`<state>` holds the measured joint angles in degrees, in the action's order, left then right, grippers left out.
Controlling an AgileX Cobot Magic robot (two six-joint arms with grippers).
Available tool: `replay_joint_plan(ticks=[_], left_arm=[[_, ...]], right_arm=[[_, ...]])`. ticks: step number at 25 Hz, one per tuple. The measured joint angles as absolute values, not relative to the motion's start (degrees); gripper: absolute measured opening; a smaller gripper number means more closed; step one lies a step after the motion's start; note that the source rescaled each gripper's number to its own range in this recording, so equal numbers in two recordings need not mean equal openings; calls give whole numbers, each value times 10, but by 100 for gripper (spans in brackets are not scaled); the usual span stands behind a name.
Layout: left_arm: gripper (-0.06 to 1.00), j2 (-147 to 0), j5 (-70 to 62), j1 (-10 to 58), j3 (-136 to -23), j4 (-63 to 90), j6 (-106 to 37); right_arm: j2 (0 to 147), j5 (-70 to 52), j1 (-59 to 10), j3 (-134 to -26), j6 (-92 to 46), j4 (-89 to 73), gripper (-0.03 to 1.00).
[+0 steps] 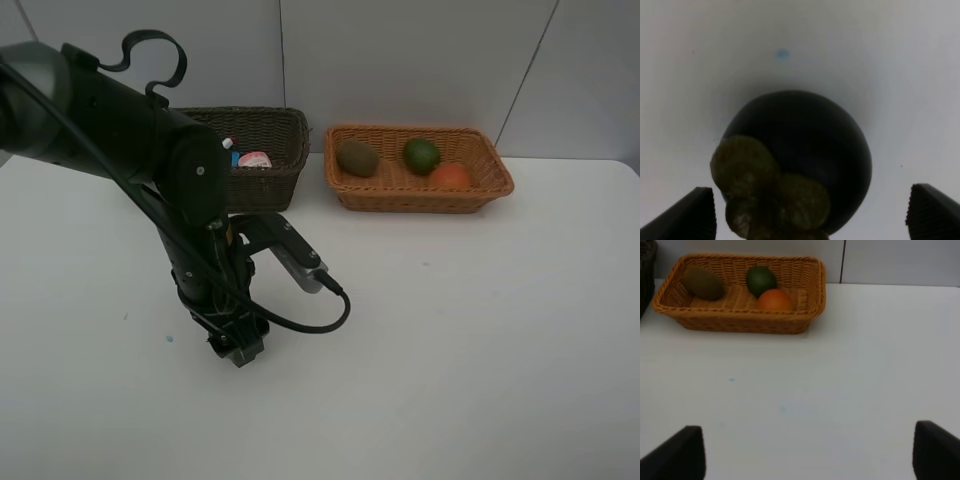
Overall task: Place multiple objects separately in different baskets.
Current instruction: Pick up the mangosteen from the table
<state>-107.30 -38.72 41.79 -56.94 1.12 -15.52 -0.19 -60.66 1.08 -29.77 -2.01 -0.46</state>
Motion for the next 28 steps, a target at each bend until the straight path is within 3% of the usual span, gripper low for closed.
replay_joint_plan(ticks=[21, 23, 25, 28], left_arm=[[100, -1105, -344, 413, -567, 11, -157], [96, -1105, -340, 413, -567, 11, -157], [81, -1105, -340, 413, -567, 11, -157], [80, -1105, -343, 413, -567, 11, -157]], right_arm=[[-2, -607, 11, -298, -20, -5, 100], [-2, -607, 11, -298, -20, -5, 100], [-2, -607, 11, -298, -20, -5, 100], [-2, -607, 11, -298, -20, -5, 100]])
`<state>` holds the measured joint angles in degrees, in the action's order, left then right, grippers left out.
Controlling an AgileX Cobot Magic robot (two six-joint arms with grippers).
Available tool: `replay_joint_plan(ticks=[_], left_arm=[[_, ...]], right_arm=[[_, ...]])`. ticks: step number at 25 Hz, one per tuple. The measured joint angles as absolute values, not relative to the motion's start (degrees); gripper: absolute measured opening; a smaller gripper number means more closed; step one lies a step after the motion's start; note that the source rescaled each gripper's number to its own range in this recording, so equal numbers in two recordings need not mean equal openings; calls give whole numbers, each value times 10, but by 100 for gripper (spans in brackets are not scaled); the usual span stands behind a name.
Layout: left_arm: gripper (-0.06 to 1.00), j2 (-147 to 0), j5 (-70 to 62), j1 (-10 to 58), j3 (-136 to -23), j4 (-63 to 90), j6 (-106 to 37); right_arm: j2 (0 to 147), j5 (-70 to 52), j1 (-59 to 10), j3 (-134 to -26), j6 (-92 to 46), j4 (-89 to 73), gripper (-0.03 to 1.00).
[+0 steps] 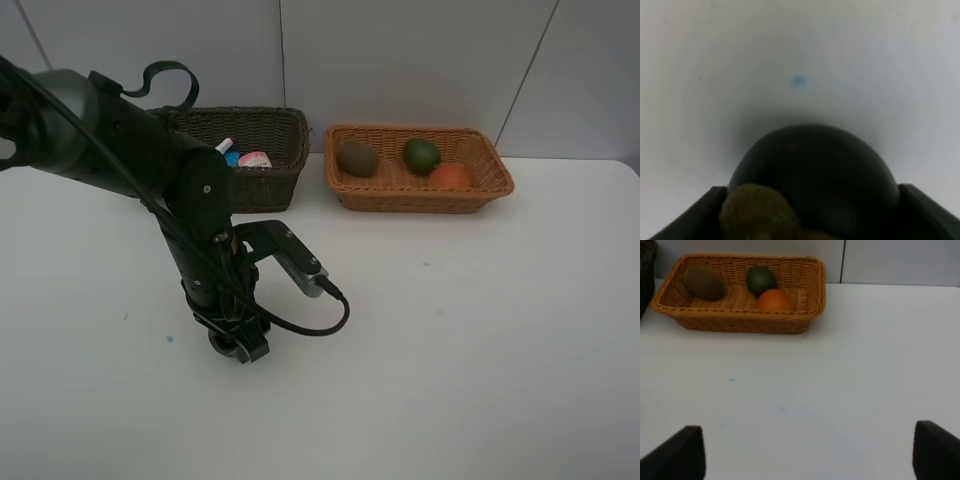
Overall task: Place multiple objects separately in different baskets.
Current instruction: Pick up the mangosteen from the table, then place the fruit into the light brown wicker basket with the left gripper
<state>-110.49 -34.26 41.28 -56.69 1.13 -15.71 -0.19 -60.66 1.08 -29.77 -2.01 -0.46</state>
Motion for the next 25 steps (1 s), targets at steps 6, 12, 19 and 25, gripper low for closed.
replay_joint_plan(ticks=[6, 12, 19, 25], left_arm=[[80, -1105, -346, 413, -567, 11, -157], [80, -1104, -356, 413, -571, 12, -157], [80, -1061, -388, 413, -658, 17, -157], [80, -1056, -388, 413, -775, 11, -157]], right_arm=[[-2, -607, 11, -298, -20, -5, 100], [-2, -607, 11, -298, -20, -5, 100], [-2, -607, 11, -298, -20, -5, 100], [-2, -607, 11, -298, -20, -5, 100]])
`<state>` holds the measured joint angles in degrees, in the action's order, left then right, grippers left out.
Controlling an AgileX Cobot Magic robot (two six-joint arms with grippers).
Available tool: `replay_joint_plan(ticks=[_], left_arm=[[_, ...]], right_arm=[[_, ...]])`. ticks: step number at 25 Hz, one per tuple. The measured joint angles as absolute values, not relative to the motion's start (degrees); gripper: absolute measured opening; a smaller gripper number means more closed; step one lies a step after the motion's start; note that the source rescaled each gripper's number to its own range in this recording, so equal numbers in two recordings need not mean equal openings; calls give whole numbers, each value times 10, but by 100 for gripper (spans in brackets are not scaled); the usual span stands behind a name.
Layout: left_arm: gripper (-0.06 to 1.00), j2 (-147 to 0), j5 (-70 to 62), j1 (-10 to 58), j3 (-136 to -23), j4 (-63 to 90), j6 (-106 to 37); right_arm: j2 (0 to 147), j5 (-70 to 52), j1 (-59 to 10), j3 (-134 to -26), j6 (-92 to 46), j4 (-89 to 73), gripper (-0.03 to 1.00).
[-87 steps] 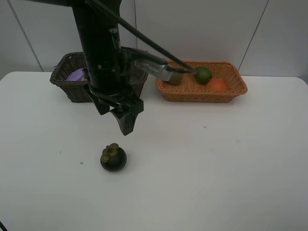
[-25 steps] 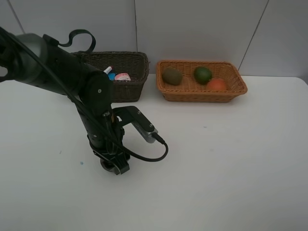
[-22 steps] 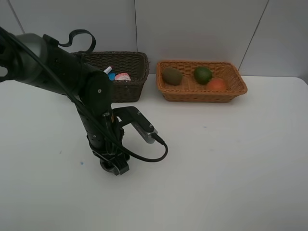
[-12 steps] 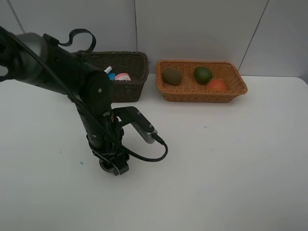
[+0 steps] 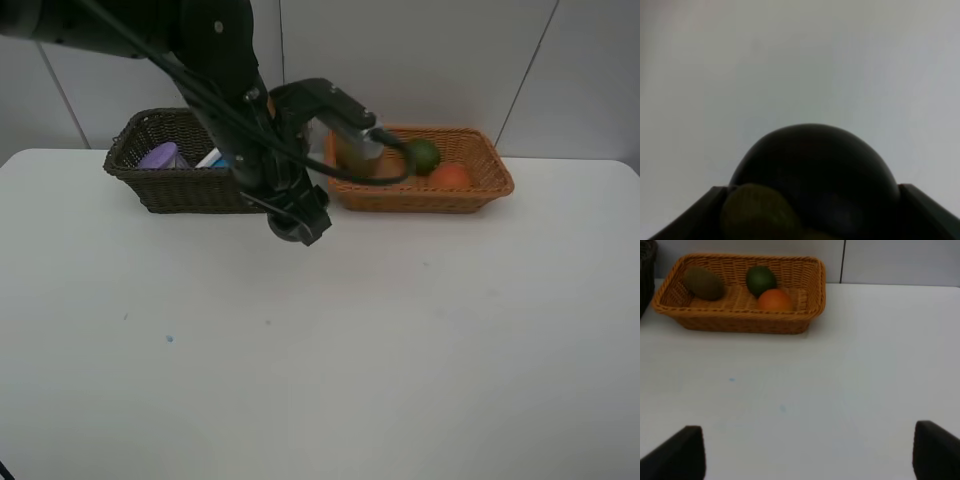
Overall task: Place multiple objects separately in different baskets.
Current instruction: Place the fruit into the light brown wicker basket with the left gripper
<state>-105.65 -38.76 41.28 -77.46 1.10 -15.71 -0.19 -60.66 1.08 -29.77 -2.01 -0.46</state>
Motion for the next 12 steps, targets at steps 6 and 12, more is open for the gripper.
replay_joint_plan(ticks=[6, 12], left_arm=[[80, -1099, -376, 404, -912, 10, -157], [80, -1208, -374, 397, -1065, 7, -157]], right_arm=[[-2, -607, 11, -298, -20, -5, 100], [-2, -607, 11, -298, -20, -5, 100]])
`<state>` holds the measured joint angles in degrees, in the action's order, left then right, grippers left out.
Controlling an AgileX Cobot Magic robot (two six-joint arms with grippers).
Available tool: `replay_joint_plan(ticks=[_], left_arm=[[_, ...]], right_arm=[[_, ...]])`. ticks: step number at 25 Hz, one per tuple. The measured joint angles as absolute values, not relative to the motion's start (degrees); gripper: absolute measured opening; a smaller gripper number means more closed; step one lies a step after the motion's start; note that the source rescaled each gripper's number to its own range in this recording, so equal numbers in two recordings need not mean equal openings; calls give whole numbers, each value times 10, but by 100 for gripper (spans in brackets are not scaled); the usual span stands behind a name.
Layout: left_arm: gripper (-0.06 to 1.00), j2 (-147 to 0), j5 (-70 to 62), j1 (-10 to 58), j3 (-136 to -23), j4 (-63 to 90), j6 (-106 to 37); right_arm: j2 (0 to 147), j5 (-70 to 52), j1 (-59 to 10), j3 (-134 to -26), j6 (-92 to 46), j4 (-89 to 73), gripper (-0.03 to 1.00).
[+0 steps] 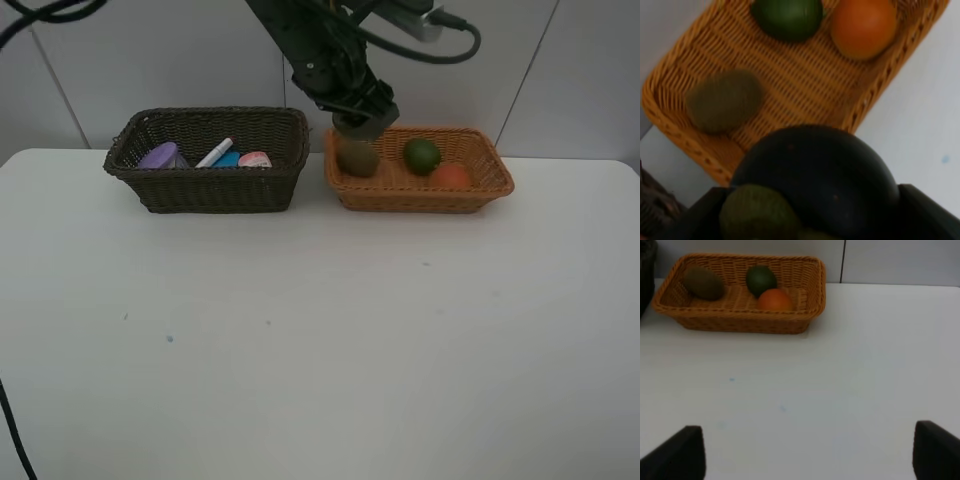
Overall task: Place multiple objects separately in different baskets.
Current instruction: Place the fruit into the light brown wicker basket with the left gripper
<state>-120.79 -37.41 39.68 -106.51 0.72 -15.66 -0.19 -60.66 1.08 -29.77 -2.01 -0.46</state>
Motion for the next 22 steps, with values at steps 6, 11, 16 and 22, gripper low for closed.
replay_joint_plan(ticks=[6, 11, 16, 22], left_arm=[[80, -1323, -374, 394, -1192, 7, -157], [80, -1398, -341, 387, -1235, 16, -159], [80, -1425, -295, 384, -1237, 45, -159], [80, -1445, -264, 381, -1240, 53, -159]], right_arm=[[-2, -607, 11, -298, -20, -5, 100], [-2, -607, 11, -298, -20, -5, 100], [-2, -607, 11, -298, -20, -5, 100], [-2, -607, 11, -298, -20, -5, 100]])
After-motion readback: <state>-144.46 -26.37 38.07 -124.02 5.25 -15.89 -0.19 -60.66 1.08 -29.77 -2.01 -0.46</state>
